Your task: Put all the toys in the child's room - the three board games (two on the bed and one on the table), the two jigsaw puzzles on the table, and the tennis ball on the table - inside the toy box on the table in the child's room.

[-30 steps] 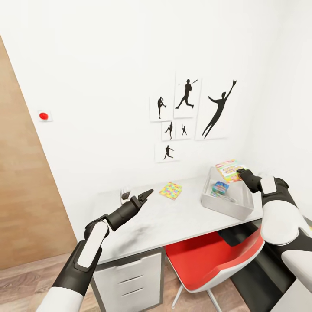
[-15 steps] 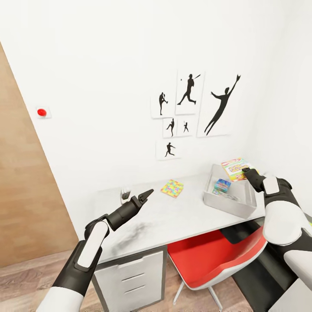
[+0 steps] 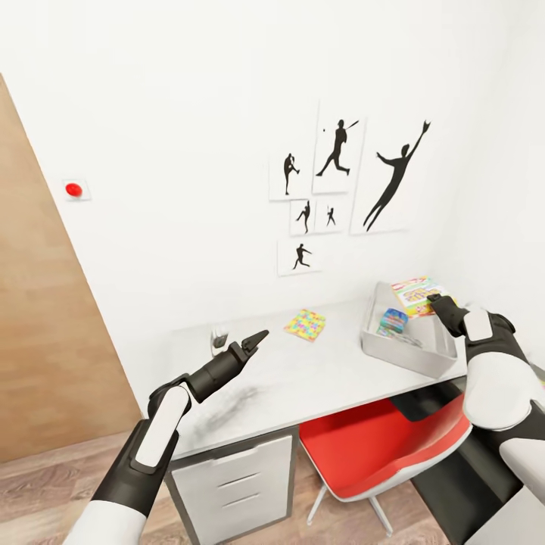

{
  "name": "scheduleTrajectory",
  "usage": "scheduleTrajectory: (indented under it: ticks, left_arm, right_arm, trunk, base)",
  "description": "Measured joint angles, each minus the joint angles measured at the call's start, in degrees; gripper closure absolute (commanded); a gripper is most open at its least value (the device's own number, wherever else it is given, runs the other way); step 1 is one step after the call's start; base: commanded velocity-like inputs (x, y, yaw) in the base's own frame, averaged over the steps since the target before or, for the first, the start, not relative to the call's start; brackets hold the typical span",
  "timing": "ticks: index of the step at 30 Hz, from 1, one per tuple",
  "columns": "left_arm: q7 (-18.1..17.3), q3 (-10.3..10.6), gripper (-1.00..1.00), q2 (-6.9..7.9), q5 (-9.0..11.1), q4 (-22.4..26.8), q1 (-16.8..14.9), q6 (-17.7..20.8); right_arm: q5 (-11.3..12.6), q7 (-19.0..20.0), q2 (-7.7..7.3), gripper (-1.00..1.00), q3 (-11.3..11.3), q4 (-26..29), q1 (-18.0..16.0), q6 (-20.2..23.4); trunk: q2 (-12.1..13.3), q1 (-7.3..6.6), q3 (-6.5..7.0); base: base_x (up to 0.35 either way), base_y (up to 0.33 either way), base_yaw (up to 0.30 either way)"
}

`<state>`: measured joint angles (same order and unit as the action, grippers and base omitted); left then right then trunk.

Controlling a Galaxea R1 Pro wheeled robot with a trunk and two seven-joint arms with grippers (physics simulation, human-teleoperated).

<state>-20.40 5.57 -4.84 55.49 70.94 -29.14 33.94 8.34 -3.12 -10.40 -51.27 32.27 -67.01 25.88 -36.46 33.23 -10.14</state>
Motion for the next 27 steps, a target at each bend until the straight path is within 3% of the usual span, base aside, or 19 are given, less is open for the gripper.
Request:
scheduleTrajectory:
  ticks: [12,21,27]
  left_arm:
    - [-0.1,0.1,-1.00,-0.27,0.0,0.1,-0.1,0.0]
    - [-0.2,0.1,-1.00,-0.40,0.0,0.2,-0.1,0.0]
    - [-0.2,0.1,-1.00,-0.43,0.0,0.2,-0.1,0.0]
  right_arm:
    - [1.8,0.1,-1.18,1.00,0.0,0.0,0.2,0.1]
    - [2.1,0.1,-1.43,1.00,0.0,0.0,0.3,0.1]
    - [2.2,0.1,-2.56,1.00,0.0,0.1,0.3,0.1]
  trunk:
    - [0.0,0.00,-1.13]
    - [0.0,0.00,-1.98]
    - [0.0,0.01,-2.54]
  base:
    - [0.073,0.241,0.000]
    - [0.023,0.069,0.000]
    - [0.006,0.019,0.000]
